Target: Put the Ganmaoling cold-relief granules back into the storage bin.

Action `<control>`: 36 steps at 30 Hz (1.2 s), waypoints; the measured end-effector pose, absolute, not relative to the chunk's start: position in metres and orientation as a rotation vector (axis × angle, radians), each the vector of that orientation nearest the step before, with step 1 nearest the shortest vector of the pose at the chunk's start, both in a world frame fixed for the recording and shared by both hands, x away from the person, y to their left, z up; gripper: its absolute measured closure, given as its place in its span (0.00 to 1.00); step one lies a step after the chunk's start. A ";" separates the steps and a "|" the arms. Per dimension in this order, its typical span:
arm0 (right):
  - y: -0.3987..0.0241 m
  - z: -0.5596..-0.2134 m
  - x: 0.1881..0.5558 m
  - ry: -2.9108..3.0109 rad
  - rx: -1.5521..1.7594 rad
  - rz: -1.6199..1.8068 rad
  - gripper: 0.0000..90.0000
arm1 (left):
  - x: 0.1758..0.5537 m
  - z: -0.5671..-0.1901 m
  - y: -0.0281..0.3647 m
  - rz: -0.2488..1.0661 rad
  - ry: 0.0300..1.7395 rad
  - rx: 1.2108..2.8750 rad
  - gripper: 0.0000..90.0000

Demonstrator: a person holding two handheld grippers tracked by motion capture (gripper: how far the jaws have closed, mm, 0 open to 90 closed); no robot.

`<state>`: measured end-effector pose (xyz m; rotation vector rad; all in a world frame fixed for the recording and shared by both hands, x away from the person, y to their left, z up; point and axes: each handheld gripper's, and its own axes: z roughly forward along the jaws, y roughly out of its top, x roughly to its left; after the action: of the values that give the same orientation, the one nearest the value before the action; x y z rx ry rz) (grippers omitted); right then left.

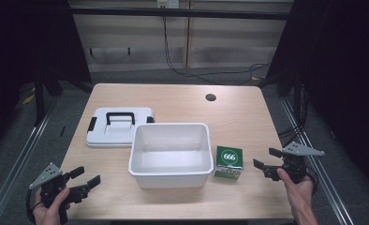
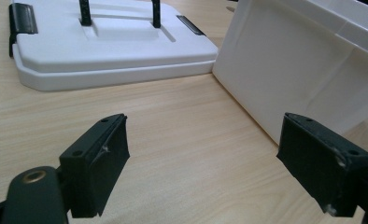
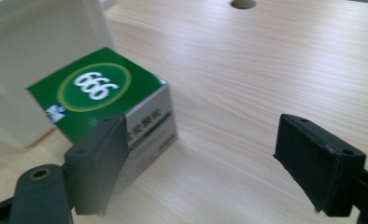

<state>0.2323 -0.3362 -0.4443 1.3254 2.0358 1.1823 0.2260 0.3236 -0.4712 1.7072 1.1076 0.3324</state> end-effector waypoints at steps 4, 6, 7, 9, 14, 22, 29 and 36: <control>-0.340 -0.446 0.232 2.071 1.317 1.233 0.16 | 0.226 -0.472 0.323 0.337 1.107 1.706 0.18; -0.340 -0.444 0.230 2.097 1.282 1.252 0.15 | 0.225 -0.472 0.323 0.338 1.109 1.710 0.18; -0.340 -0.443 0.228 2.108 1.262 1.263 0.15 | 0.225 -0.471 0.323 0.339 1.107 1.710 0.18; -0.339 -0.442 0.226 2.124 1.241 1.282 0.15 | 0.226 -0.471 0.323 0.344 1.101 1.713 0.18; -0.340 -0.431 0.223 2.145 1.181 1.302 0.15 | 0.226 -0.471 0.322 0.338 1.098 1.716 0.18; -0.334 -0.418 0.224 2.144 1.142 1.277 0.15 | 0.227 -0.471 0.321 0.351 1.102 1.723 0.18; -0.321 -0.404 0.228 2.188 1.096 1.287 0.15 | 0.228 -0.472 0.323 0.338 1.112 1.706 0.18; -0.310 -0.394 0.241 2.282 1.021 1.228 0.15 | 0.227 -0.471 0.322 0.341 1.103 1.711 0.18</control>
<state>0.2405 -0.3097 -0.3940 1.0208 2.2818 1.2277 0.2270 0.3223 -0.4707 1.7106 1.1030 0.3409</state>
